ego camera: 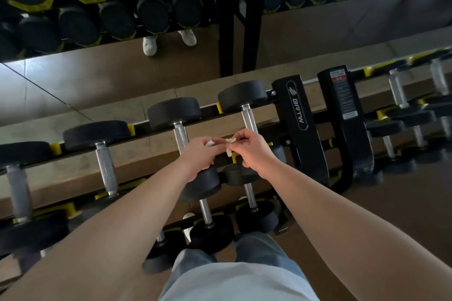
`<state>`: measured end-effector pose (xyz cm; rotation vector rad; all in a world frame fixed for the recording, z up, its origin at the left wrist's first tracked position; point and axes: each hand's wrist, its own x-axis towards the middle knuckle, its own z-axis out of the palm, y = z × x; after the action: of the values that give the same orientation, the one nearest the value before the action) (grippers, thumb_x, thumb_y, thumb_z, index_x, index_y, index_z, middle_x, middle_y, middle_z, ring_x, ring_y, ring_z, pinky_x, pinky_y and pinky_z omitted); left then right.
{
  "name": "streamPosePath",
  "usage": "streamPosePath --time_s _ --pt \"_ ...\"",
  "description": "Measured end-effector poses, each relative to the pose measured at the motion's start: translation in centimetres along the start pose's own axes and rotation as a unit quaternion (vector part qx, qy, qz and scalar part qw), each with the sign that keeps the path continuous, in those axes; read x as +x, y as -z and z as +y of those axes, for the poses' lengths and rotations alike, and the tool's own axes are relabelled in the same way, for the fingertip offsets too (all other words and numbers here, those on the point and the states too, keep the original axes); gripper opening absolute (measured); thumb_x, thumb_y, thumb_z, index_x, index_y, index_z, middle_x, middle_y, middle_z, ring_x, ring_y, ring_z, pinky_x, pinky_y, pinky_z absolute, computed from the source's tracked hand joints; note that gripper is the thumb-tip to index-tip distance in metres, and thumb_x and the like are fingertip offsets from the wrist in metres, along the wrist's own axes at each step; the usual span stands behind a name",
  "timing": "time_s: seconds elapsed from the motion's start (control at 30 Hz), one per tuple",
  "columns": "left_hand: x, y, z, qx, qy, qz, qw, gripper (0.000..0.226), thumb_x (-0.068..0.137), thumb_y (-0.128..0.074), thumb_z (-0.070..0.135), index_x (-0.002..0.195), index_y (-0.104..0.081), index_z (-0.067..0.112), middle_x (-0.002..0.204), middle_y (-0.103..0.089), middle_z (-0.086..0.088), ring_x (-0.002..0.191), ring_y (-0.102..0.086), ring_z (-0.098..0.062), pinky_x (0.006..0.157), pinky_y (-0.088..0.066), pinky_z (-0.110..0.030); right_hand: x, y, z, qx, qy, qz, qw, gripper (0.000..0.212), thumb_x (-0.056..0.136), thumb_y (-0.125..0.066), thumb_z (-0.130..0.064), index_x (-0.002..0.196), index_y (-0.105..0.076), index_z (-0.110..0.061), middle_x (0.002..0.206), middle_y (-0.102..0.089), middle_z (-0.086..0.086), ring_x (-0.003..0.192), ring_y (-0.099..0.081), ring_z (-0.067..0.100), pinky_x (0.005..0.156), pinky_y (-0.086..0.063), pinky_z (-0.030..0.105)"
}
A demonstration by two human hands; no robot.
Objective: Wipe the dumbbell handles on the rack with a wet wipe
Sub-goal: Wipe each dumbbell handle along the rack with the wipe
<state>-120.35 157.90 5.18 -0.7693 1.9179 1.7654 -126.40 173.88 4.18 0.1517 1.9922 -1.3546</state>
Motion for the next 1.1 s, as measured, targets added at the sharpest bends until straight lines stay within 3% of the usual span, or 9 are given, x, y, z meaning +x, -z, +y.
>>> streamPosePath --time_s 0.1,0.23,0.37,0.5,0.73,0.83,0.97,1.03,1.1 --pt "0.8 -2.8 0.9 0.015 -0.015 0.014 1.0 0.016 0.091 -0.077 0.026 0.104 -0.069 0.029 0.104 -0.068 0.003 0.092 -0.064 -0.011 0.066 -0.045 -0.021 0.8 2.5 0.5 0.017 -0.016 0.0 1.0 0.016 0.093 -0.074 -0.02 0.105 -0.065 -0.018 0.086 -0.063 0.003 0.053 -0.045 0.008 0.045 -0.037 0.024" --pt "2.4 -5.7 2.0 0.025 -0.03 0.077 0.996 0.013 0.089 -0.078 0.031 0.097 -0.067 0.035 0.101 -0.066 0.01 0.092 -0.062 -0.009 0.069 -0.047 -0.024 2.1 5.7 0.8 0.077 -0.04 -0.044 0.995 0.024 0.098 -0.067 -0.033 0.114 -0.066 -0.016 0.096 -0.064 0.013 0.049 -0.038 0.006 0.047 -0.036 0.026" --pt "3.7 -7.6 3.1 -0.017 -0.018 0.109 0.994 0.014 0.088 -0.078 0.03 0.1 -0.07 0.03 0.1 -0.069 0.008 0.091 -0.064 -0.007 0.066 -0.046 -0.02 3.8 8.2 0.1 0.03 -0.027 -0.069 0.997 0.02 0.09 -0.078 -0.026 0.104 -0.07 -0.014 0.077 -0.062 0.0 0.051 -0.045 0.005 0.048 -0.04 0.024" --pt "5.0 -8.8 3.9 -0.066 0.004 0.133 0.989 0.016 0.089 -0.077 0.027 0.104 -0.072 0.031 0.103 -0.07 0.007 0.098 -0.062 -0.012 0.074 -0.048 -0.028 5.8 9.5 -0.4 0.013 -0.024 -0.075 0.997 0.031 0.087 -0.082 -0.024 0.113 -0.067 -0.023 0.105 -0.072 0.002 0.069 -0.058 0.009 0.056 -0.046 0.026" --pt "6.7 -9.2 3.2 -0.099 0.073 0.141 0.982 0.023 0.09 -0.076 0.03 0.113 -0.072 0.032 0.109 -0.068 0.005 0.102 -0.061 -0.017 0.081 -0.051 -0.033 10.5 10.0 -0.7 -0.054 0.005 0.032 0.998 0.026 0.09 -0.077 -0.029 0.116 -0.072 -0.026 0.106 -0.071 -0.01 0.098 -0.065 0.012 0.085 -0.057 0.034" --pt "7.3 -9.3 3.1 -0.106 0.086 0.129 0.982 0.02 0.091 -0.075 0.029 0.111 -0.071 0.031 0.111 -0.067 0.005 0.096 -0.06 -0.015 0.074 -0.049 -0.029 11.5 9.8 -0.9 -0.11 0.037 0.018 0.993 0.023 0.095 -0.071 -0.024 0.118 -0.072 -0.022 0.107 -0.07 -0.008 0.089 -0.061 0.005 0.069 -0.045 0.019" --pt "7.8 -9.6 2.9 -0.078 0.095 0.111 0.986 0.016 0.094 -0.07 0.029 0.11 -0.072 0.027 0.082 -0.058 0.0 0.063 -0.044 -0.012 0.05 -0.035 -0.022 11.1 10.2 1.0 -0.17 0.002 -0.04 0.985 0.014 0.093 -0.073 -0.025 0.106 -0.073 -0.021 0.099 -0.07 -0.007 0.089 -0.065 0.012 0.065 -0.045 0.021" --pt "8.0 -9.8 2.5 -0.06 0.1 0.11 0.987 0.015 0.096 -0.068 0.028 0.111 -0.071 0.029 0.081 -0.057 0.002 0.06 -0.043 -0.012 0.048 -0.035 -0.022 10.5 10.8 2.3 -0.252 -0.002 -0.087 0.964 0.011 0.092 -0.075 -0.029 0.101 -0.074 -0.023 0.097 -0.07 -0.006 0.089 -0.067 0.013 0.07 -0.052 0.024" --pt "8.0 -10.2 2.2 -0.065 0.107 0.121 0.985 0.012 0.096 -0.066 0.026 0.105 -0.07 0.033 0.086 -0.058 0.003 0.069 -0.046 -0.013 0.058 -0.039 -0.024 10.5 11.0 3.2 -0.301 0.006 -0.097 0.949 0.008 0.093 -0.073 -0.029 0.099 -0.075 -0.024 0.098 -0.071 -0.006 0.087 -0.066 0.011 0.07 -0.053 0.024"
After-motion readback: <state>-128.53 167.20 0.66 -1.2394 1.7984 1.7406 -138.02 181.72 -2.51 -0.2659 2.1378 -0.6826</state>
